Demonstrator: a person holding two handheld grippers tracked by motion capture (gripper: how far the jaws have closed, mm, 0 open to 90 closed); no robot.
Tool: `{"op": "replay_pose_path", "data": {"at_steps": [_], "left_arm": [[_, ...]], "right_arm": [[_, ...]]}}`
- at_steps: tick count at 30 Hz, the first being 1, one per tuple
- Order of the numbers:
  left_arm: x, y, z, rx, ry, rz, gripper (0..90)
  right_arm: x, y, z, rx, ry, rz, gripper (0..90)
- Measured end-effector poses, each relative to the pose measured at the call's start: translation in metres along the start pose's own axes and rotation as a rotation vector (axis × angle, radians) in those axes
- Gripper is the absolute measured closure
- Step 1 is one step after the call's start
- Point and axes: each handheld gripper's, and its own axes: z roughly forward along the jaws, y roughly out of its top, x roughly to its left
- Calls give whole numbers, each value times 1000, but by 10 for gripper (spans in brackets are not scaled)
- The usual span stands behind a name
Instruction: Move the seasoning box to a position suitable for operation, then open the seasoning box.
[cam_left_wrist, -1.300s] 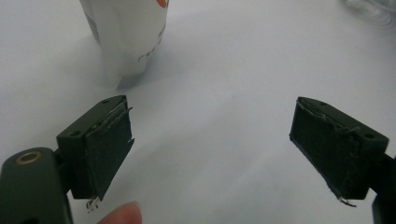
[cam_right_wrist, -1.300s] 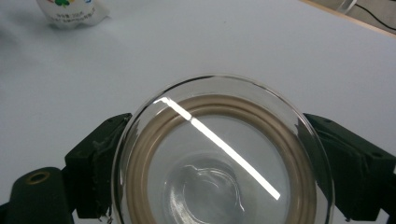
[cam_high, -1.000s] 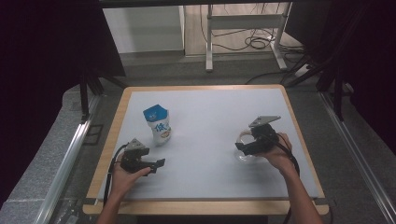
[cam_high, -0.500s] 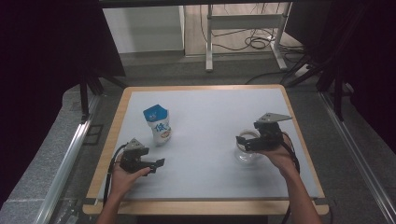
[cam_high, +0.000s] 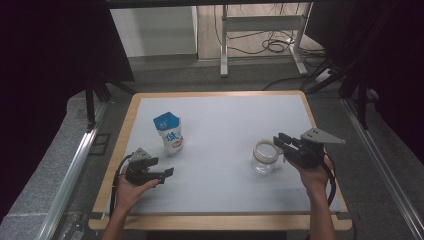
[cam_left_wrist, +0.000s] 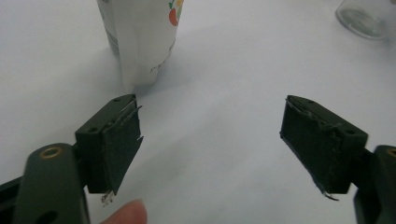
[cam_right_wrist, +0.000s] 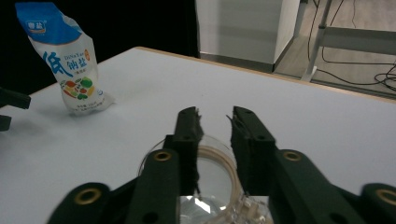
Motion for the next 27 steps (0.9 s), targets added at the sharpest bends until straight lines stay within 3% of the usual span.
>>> {"op": "replay_pose_path", "data": {"at_steps": [5, 9, 23, 27], "left_arm": [[-2, 0, -1, -11, 8, 5, 213], [-4, -1, 0, -8, 15, 5, 211], [-6, -2, -1, -19, 25, 2, 198], [-9, 0, 3, -23, 38, 8, 214]], "right_arm": [[-5, -5, -3, 18, -29, -13, 894], [-9, -13, 0, 55, -60, -16, 898], [-23, -19, -3, 56, -98, 29, 897], [-23, -21, -2, 70, -101, 21, 897]]}}
